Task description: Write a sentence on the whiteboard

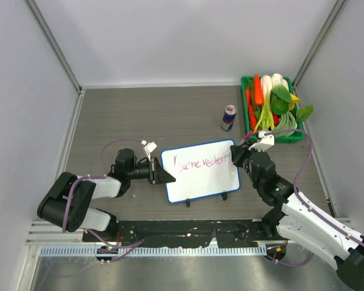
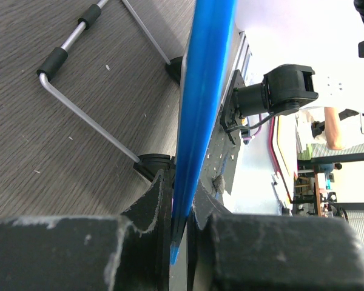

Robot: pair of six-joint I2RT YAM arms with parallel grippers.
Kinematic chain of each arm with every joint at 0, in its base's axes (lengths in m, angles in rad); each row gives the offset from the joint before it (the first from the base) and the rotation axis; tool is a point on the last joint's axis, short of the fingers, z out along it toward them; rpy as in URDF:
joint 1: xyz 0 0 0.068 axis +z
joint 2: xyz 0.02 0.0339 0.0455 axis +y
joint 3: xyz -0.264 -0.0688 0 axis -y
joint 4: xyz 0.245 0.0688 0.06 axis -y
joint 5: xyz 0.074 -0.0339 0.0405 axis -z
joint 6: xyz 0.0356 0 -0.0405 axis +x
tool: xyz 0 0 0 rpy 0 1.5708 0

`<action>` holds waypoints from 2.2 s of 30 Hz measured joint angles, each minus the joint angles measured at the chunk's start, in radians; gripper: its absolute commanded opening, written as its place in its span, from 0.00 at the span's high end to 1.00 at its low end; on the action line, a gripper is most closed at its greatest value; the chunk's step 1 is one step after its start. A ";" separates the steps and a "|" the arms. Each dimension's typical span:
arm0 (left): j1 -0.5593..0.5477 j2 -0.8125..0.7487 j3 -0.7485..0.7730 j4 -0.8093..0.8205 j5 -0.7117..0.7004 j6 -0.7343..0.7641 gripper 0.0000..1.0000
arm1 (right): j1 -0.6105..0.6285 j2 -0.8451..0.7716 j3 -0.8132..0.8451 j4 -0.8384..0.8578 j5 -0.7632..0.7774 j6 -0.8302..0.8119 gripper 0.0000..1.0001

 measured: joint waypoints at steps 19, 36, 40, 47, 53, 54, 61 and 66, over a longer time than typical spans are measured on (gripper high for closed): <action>0.000 0.000 0.000 0.000 0.000 -0.001 1.00 | 0.000 0.092 0.016 0.050 0.027 -0.018 0.99; 0.000 0.000 0.000 0.001 0.000 -0.001 1.00 | 0.000 0.031 0.016 0.008 0.064 -0.026 0.98; 0.000 0.000 0.000 0.001 0.000 0.000 1.00 | 0.000 0.044 0.016 0.007 0.068 -0.026 0.99; 0.000 0.000 0.000 0.002 0.000 0.000 1.00 | 0.000 0.061 0.016 0.007 0.082 -0.026 0.99; 0.000 0.000 0.000 0.002 0.000 -0.001 1.00 | -0.002 0.073 0.016 0.008 0.089 -0.025 0.99; 0.000 0.000 0.000 0.002 0.000 -0.001 1.00 | -0.002 0.074 0.016 0.009 0.090 -0.025 0.99; 0.000 0.000 0.000 0.002 0.000 -0.001 1.00 | -0.003 0.079 0.016 0.019 0.078 -0.026 0.99; 0.000 0.000 0.000 0.002 0.000 -0.001 1.00 | -0.005 0.078 0.012 0.027 0.055 -0.028 0.99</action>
